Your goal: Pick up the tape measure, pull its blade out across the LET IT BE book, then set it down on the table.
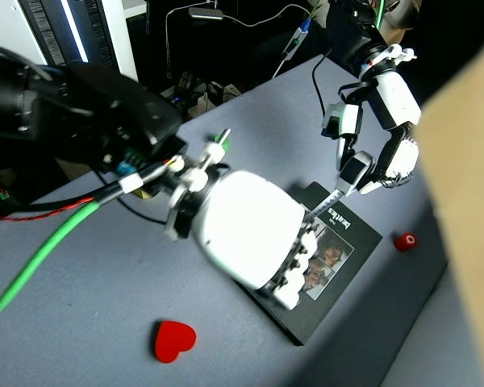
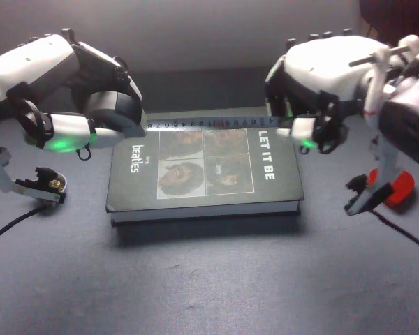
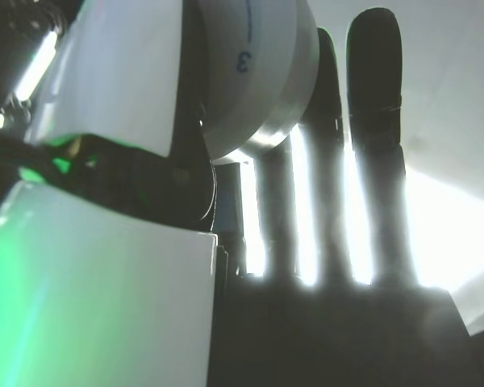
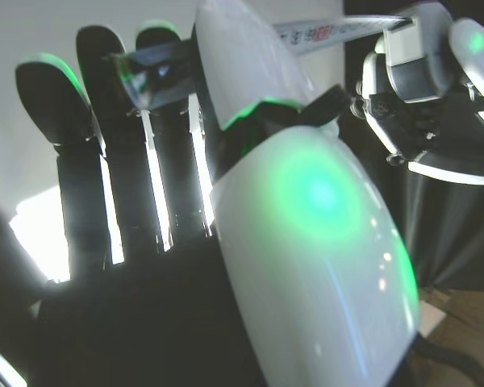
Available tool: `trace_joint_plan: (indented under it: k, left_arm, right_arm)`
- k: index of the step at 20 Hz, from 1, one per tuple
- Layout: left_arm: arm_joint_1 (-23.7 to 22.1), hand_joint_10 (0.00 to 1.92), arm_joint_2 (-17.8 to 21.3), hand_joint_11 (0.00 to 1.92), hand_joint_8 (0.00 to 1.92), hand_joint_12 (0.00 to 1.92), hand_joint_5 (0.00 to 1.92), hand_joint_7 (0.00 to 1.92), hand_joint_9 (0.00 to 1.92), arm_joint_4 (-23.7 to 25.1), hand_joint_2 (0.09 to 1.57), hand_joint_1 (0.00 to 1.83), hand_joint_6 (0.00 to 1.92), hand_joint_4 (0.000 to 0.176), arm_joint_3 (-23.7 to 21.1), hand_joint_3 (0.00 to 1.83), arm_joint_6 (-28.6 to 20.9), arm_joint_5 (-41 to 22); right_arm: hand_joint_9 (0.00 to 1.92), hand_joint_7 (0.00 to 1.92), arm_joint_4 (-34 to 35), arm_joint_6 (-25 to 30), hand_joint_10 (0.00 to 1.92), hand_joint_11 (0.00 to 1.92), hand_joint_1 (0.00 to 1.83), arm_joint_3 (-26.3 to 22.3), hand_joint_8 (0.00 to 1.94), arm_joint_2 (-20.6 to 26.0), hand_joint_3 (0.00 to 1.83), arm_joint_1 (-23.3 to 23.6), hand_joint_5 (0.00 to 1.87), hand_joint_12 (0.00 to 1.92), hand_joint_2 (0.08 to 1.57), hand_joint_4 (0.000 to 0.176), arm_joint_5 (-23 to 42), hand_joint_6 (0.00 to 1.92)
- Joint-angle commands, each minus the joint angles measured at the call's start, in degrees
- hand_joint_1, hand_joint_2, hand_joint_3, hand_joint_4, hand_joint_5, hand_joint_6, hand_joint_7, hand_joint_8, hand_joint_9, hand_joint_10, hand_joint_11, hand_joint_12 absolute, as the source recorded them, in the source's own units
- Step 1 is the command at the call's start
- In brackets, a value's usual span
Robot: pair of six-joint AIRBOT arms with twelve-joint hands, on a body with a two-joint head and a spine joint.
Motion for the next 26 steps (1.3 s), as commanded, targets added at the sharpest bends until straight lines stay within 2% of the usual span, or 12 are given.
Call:
trace_joint_plan:
  k: [1, 12, 15, 26]
  left_arm:
    - [-0.6, 1.27, 0.4, 0.79, 0.99, 1.03, 1.05, 1.04, 0.86, -0.1, 1.1, 1.38, 0.66, 0.0, 0.4, 0.0, 0.0, -7.7]
    - [-0.8, 1.27, 0.4, 0.79, 0.99, 1.03, 1.07, 1.03, 0.86, 0.9, 1.1, 1.38, 0.63, 0.0, 0.6, 0.0, 0.0, -7.9]
    - [-0.8, 1.26, 0.5, 0.8, 0.98, 1.03, 1.07, 1.03, 0.87, 1.3, 1.1, 1.38, 0.64, 0.0, 0.5, 0.0, 0.0, -7.9]
    - [-0.7, 1.26, 0.6, 0.8, 0.97, 1.04, 1.07, 1.04, 0.87, 1.0, 1.09, 1.38, 0.63, 0.0, 0.6, 0.0, 0.0, -7.9]
  right_arm:
    - [0.75, 0.89, -4.1, -0.1, 1.12, 0.67, 1.18, -0.1, 1.23, 1.0, 0.0, -0.1, 0.81, 1.52, 1.18, 0.0, 3.1, 1.17]
    - [0.74, 0.89, -6.8, 1.8, 1.11, 0.66, 1.18, -0.6, 1.24, 5.7, 0.0, -1.4, 0.82, 1.52, 1.19, 0.001, 1.6, 1.17]
    - [0.74, 0.88, -7.2, 2.0, 1.11, 0.66, 1.18, -0.7, 1.23, 6.8, 0.0, -1.5, 0.82, 1.52, 1.19, 0.008, 0.9, 1.18]
    - [0.74, 0.88, -8.2, 2.2, 1.11, 0.67, 1.18, -0.7, 1.23, 11.1, 0.0, -1.6, 0.82, 1.52, 1.19, 0.008, -1.5, 1.18]
